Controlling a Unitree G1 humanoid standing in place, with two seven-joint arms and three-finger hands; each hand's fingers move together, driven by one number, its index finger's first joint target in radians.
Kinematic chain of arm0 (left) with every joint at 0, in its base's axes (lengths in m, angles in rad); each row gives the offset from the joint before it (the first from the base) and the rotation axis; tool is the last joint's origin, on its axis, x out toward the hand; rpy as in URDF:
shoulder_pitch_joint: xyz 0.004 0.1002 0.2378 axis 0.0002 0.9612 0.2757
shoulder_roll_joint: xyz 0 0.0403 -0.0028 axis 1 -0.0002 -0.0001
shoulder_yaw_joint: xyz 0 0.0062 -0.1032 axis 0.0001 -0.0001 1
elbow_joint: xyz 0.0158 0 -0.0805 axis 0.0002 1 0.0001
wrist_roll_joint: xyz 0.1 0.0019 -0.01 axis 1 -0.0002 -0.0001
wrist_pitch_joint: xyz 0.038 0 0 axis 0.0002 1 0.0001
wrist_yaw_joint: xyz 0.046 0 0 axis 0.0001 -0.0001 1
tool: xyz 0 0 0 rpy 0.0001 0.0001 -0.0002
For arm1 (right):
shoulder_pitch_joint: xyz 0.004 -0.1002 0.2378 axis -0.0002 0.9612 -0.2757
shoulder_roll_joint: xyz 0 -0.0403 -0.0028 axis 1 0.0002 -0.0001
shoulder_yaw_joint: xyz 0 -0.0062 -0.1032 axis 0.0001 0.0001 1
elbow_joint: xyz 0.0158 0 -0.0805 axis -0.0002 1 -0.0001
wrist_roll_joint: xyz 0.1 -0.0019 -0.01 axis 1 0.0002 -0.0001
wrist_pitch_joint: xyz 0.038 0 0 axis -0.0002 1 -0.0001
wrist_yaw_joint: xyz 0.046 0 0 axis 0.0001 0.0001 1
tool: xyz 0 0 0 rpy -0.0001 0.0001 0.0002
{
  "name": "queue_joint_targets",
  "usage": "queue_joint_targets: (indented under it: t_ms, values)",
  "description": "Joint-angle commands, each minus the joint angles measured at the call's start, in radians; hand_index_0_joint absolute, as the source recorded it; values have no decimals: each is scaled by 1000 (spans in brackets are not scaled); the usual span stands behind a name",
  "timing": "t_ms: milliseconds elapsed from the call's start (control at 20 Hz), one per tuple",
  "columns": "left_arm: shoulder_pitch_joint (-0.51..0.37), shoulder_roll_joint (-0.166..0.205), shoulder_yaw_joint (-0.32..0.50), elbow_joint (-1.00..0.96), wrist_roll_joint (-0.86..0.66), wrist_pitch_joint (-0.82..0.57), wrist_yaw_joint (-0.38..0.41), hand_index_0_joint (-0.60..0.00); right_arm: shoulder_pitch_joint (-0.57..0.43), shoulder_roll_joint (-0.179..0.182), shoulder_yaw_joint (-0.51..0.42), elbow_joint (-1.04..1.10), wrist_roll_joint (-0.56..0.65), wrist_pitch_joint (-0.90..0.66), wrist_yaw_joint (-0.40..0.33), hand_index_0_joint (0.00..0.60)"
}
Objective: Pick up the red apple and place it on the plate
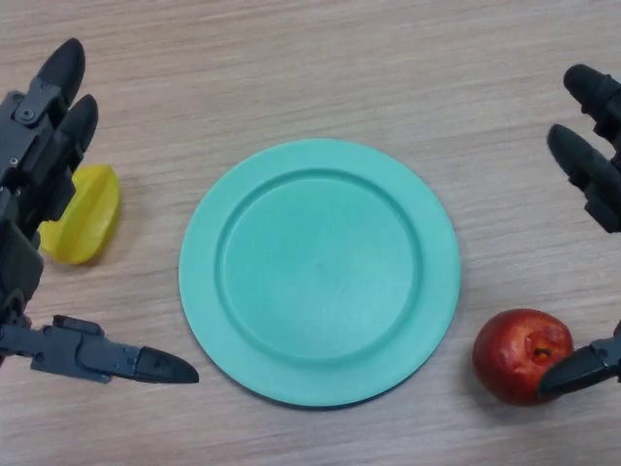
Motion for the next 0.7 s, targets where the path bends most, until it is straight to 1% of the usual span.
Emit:
queue_joint_targets:
  t_ms: [50, 150, 250, 300, 350, 400, 500, 550, 600, 650, 700]
  values:
    - [-16, 24, 23, -29, 7, -165, 47, 0, -13, -10, -27, -37, 5, -160, -2, 0]
    - [-12, 21, 16, -13, 13, -185, 48, 0, 9, 3, -4, -2, -48, -221, 17, 0]
    - [-8, 21, 17, 7, 11, -201, 48, 0, 41, 20, 32, 104, -185, -433, 48, 0]
    - [-9, 22, 14, 22, 14, -206, 50, 0, 56, 25, 50, 217, -300, -631, 48, 0]
    - [-5, 21, 13, 26, 17, -213, 49, 0, 63, 26, 56, 266, -335, -697, 36, 0]
    - [0, 18, 8, 31, 25, -222, 49, 0, 69, 27, 71, 341, -384, -773, 8, 0]
    - [14, 11, 4, 36, 36, -242, 51, 0, 60, 21, 100, 456, -449, -849, -40, 0]
    - [16, 10, 7, 38, 32, -245, 52, 0, 51, 18, 112, 500, -487, -872, -64, 0]
    - [18, 10, 14, 41, 27, -251, 52, 0, 36, 10, 128, 570, -542, -895, -106, 0]
    - [19, 10, 18, 39, 23, -250, 51, 0, 33, 8, 136, 597, -562, -892, -120, 0]
    - [20, 11, 22, 38, 22, -249, 50, 0, 30, 6, 141, 614, -577, -887, -134, 100]
